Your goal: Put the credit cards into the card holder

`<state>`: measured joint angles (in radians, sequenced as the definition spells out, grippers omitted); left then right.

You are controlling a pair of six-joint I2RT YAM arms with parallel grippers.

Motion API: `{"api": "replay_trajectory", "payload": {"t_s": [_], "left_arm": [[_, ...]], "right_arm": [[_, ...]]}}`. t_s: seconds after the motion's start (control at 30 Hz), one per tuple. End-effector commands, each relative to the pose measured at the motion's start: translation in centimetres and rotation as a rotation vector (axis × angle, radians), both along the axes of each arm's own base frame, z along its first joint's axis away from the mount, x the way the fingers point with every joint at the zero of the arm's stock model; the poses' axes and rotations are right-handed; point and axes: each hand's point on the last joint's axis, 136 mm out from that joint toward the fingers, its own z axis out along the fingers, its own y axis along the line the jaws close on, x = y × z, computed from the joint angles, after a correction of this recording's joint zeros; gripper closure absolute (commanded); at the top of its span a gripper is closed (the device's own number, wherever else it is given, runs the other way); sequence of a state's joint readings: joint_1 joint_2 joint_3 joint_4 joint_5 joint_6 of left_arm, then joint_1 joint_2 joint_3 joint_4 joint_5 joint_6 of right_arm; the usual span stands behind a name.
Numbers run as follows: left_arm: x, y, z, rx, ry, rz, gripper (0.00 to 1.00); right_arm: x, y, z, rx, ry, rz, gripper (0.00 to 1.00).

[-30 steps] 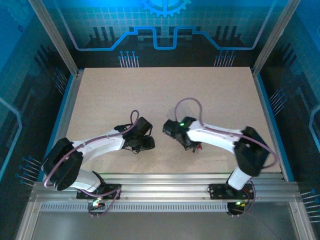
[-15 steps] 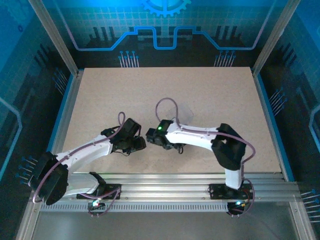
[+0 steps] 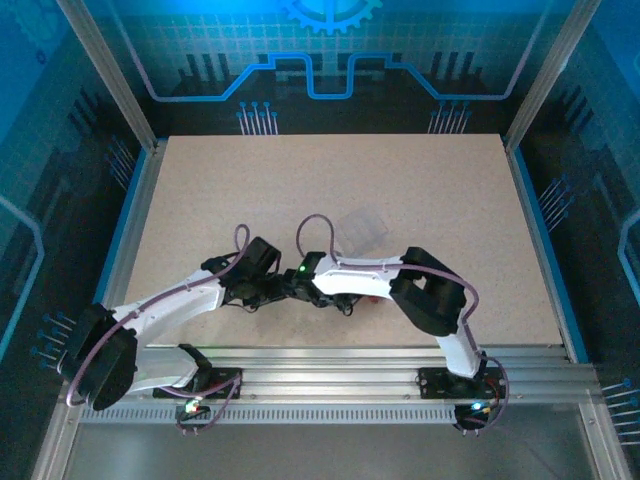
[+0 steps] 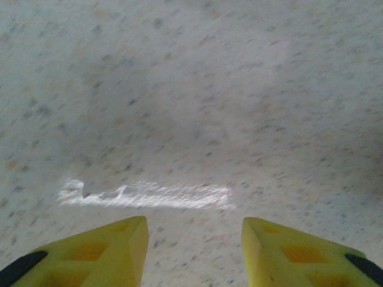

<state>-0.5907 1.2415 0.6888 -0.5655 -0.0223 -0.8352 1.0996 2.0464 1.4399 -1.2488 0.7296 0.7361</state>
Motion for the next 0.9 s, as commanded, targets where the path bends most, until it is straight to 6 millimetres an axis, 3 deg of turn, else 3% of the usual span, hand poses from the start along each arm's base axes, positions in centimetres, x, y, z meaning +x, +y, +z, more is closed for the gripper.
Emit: {"api": "replay_trajectory", "payload": {"t_s": [0.0, 0.07, 0.2, 0.27, 0.33, 0.43, 0.53, 0.67, 0.87], "left_arm": [[0.2, 0.0, 1.0, -0.014, -0.017, 0.006, 0.53], [0.1, 0.1, 0.9, -0.009, -0.014, 0.004, 0.53], [0.3, -0.7, 0.9, -0.037, -0.019, -0.026, 0.51], [0.3, -1.8, 1.0, -0.058, -0.018, -0.065, 0.50], [0.3, -3.5, 1.3, -0.079, -0.026, -0.117, 0.48], [0.1, -7.2, 1.7, -0.137, -0.029, -0.206, 0.45], [0.3, -10.8, 1.6, -0.191, -0.016, -0.265, 0.43], [0.9, -13.9, 1.0, -0.231, 0.008, -0.294, 0.43], [1.8, -15.8, -0.3, -0.195, 0.045, -0.317, 0.43]], "right_arm": [[-0.4, 4.5, 0.4, 0.278, 0.058, 0.024, 0.55], [-0.8, 5.6, 1.0, 0.440, 0.112, 0.023, 0.45], [-1.1, 6.3, 3.9, 0.686, 0.173, 0.038, 0.37], [-0.7, 5.2, 5.4, 0.787, 0.182, 0.023, 0.35], [0.1, 2.8, 5.9, 0.808, 0.159, -0.019, 0.38], [1.3, -1.5, 4.9, 0.810, 0.151, -0.123, 0.48], [2.0, -3.9, 3.6, 0.889, 0.164, -0.206, 0.47], [2.6, -4.5, 2.9, 1.059, 0.177, -0.257, 0.46], [3.1, -5.6, 1.0, 1.139, 0.219, -0.324, 0.55]]}}
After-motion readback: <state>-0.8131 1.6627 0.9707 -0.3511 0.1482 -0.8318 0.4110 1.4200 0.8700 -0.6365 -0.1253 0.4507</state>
